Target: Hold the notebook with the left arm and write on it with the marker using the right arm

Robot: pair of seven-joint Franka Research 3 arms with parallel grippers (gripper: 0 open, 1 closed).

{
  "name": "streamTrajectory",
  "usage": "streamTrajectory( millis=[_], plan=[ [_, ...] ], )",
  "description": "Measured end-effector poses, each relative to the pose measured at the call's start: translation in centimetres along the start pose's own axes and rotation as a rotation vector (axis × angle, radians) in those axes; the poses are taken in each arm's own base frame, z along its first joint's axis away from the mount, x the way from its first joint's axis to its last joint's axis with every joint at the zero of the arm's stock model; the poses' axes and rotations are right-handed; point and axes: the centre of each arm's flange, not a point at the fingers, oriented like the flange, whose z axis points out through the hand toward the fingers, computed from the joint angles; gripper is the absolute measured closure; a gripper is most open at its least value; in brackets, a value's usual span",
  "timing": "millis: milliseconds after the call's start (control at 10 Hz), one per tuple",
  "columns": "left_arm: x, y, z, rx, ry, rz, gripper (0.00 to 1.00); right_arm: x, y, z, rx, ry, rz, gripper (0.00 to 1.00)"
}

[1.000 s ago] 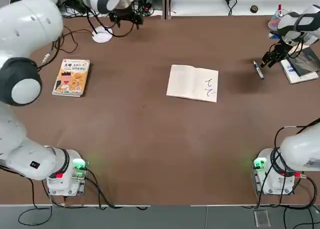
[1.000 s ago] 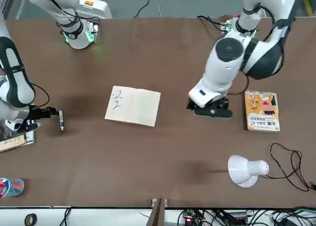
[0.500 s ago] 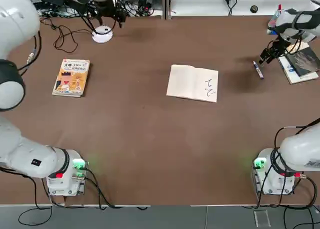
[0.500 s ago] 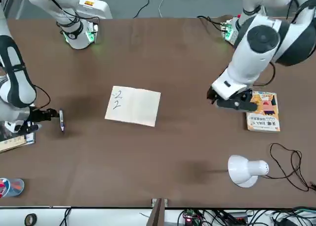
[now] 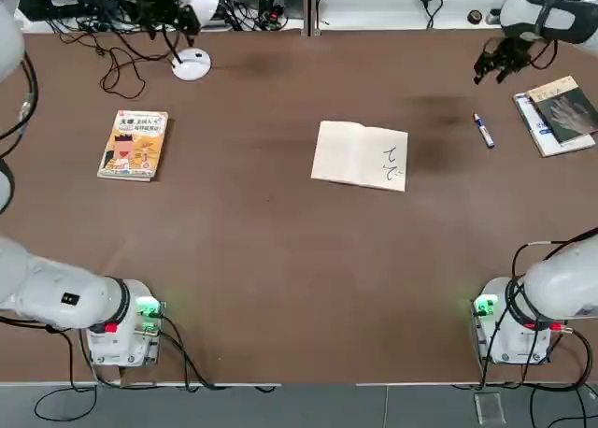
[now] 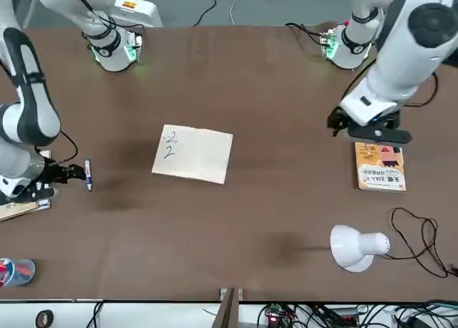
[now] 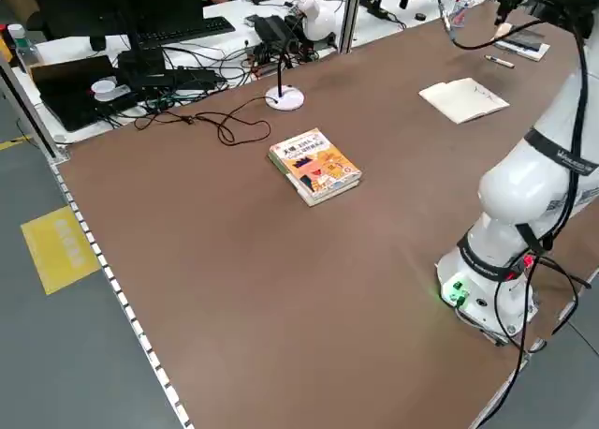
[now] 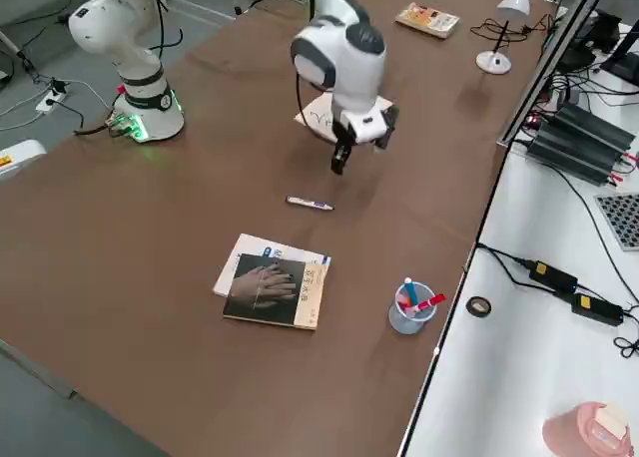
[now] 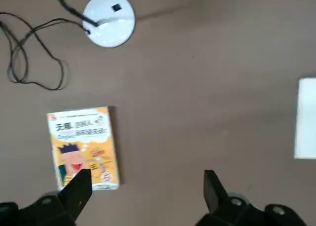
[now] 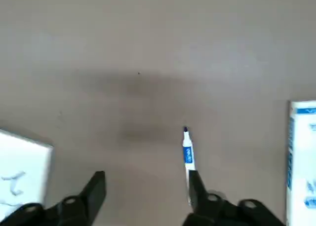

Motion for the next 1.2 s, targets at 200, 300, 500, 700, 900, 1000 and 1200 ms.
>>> streamTrajectory(
  millis=[200,300,500,700,900,1000,1200],
  plan=[
    [-0.8,-3.3,-0.4,-0.001,-0.015,0.017,0.00,0.2,-3.8,-5.4,-0.046,-0.002,0.061,0.02],
    [-1.0,-4.8,-0.5,-0.001,-0.019,0.025,0.00,0.2,-5.2,-8.4,-0.075,0.018,0.075,0.00],
    [-1.3,-7.7,-0.6,0.000,-0.027,0.028,0.00,-0.3,-6.8,-14.2,-0.124,0.072,0.074,0.00],
    [-1.4,-10.2,-0.4,0.001,-0.035,0.004,0.00,-1.6,-7.1,-19.3,-0.148,0.098,0.078,0.00],
    [-1.6,-12.2,-0.3,0.002,-0.046,-0.029,0.00,-3.2,-7.1,-23.7,-0.152,0.121,0.087,0.00],
    [-1.9,-12.9,-0.1,0.002,-0.061,-0.038,0.00,-4.0,-7.2,-25.5,-0.153,0.126,0.092,0.00],
    [-2.6,-13.8,-0.2,0.000,-0.104,-0.055,0.00,-5.8,-7.5,-28.1,-0.152,0.135,0.120,0.00]
  ],
)
